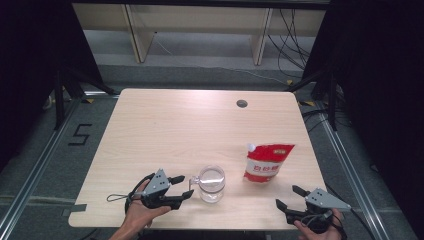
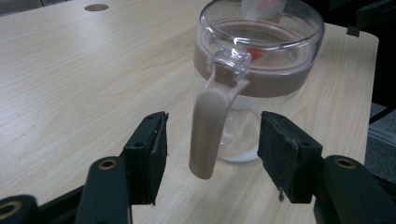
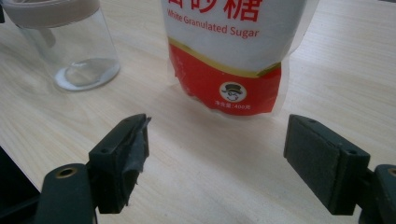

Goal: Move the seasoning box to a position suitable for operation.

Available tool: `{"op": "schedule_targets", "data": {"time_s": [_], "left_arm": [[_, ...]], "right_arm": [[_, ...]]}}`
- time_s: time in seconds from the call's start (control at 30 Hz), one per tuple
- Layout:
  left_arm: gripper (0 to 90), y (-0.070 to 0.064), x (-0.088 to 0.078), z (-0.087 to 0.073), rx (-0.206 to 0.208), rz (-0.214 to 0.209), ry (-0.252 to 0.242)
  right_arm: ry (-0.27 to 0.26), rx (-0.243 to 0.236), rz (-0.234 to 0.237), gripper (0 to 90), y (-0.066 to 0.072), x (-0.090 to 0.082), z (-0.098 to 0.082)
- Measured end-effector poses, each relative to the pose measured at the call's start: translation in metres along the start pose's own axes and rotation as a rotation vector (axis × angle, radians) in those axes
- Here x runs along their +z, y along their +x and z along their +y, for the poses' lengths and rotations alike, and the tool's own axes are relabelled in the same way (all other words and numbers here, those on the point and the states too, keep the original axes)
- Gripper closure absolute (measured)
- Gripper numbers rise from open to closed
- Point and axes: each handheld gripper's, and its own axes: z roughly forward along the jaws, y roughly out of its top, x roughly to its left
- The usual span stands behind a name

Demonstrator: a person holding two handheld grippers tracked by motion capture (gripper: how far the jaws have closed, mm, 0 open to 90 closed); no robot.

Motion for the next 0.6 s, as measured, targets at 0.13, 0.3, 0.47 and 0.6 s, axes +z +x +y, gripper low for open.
{"op": "schedule_targets", "data": {"time_s": [0.13, 0.3, 0.47, 0.6], "left_arm": [[38.0, -0.001, -0.006, 0.003, -0.004, -0.009, -0.015], [33.0, -0.006, -0.010, 0.009, -0.061, 0.008, -0.016], [32.6, -0.005, -0.012, 0.013, -0.061, -0.009, -0.013], [31.3, -0.004, -0.015, 0.015, -0.071, -0.002, -0.017]], "right_arm": [[-0.002, 0.010, 0.008, 23.1, 0.002, 0.001, 0.000], [0.000, 0.028, 0.007, 23.1, 0.003, 0.001, 0.000], [-0.004, 0.017, 0.013, 23.2, 0.002, 0.001, 0.000], [-0.005, -0.002, 0.000, 23.3, 0.002, 0.001, 0.000]]}}
